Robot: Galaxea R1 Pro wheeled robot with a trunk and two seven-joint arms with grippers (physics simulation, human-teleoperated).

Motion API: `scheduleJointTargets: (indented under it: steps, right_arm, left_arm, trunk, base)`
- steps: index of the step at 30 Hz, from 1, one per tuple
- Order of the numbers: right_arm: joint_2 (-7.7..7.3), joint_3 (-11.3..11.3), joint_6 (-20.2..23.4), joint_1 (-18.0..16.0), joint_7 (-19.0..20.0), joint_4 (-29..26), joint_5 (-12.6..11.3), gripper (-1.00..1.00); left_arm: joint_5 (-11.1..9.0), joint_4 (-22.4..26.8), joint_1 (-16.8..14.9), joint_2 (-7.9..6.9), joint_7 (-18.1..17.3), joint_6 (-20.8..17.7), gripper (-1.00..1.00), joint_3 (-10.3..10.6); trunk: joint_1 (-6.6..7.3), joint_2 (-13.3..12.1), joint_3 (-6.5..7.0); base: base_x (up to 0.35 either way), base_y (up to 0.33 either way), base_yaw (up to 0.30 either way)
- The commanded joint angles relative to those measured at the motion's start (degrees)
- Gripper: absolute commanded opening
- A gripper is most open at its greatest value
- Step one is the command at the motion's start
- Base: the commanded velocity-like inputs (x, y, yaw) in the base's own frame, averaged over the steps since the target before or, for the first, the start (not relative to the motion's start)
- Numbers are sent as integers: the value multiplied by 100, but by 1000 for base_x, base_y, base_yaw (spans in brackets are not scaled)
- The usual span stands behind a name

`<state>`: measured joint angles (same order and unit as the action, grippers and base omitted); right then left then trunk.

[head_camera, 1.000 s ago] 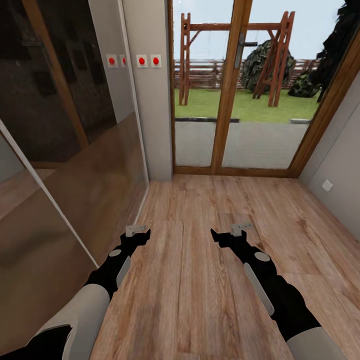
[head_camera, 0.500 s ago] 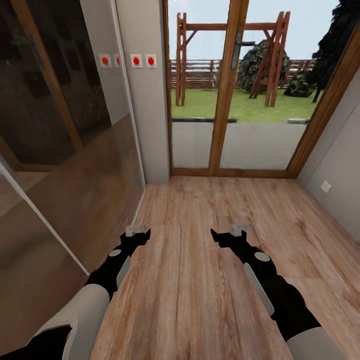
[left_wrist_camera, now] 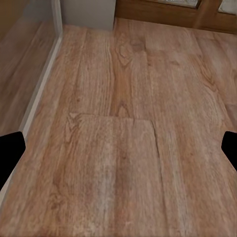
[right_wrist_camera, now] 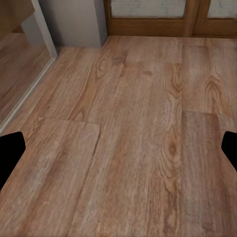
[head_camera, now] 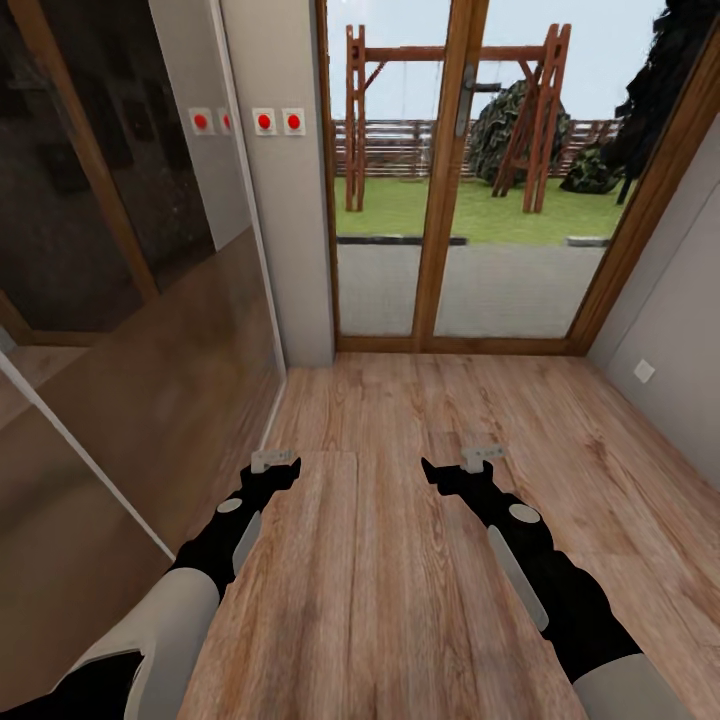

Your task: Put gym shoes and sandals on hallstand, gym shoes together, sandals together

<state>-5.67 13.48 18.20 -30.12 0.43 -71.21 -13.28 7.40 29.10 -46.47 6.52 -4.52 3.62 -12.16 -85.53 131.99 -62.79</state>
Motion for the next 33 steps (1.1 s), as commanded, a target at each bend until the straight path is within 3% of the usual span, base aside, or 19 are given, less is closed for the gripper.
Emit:
scheduleJointTargets:
  steps: [1,25,33]
  right_arm:
    - [-5,6,26,-3,1,-7,-26,100]
    - [-5,6,26,-3,1,-7,-26,100]
    - [-5,5,26,-3,1,-7,-26,100]
  left_arm:
    - [60,-1,-4,7,-39,19,100,-49]
    - [60,0,-3,14,-36,9,100,-50]
    - [60,0,-3,10,-31,7,100,-50]
  trunk:
    - [1,2,-5]
    - [1,2,-5]
    - [1,2,-5]
  base:
    - [28,0,-3]
    - [114,19,0]
    - [256,0,0]
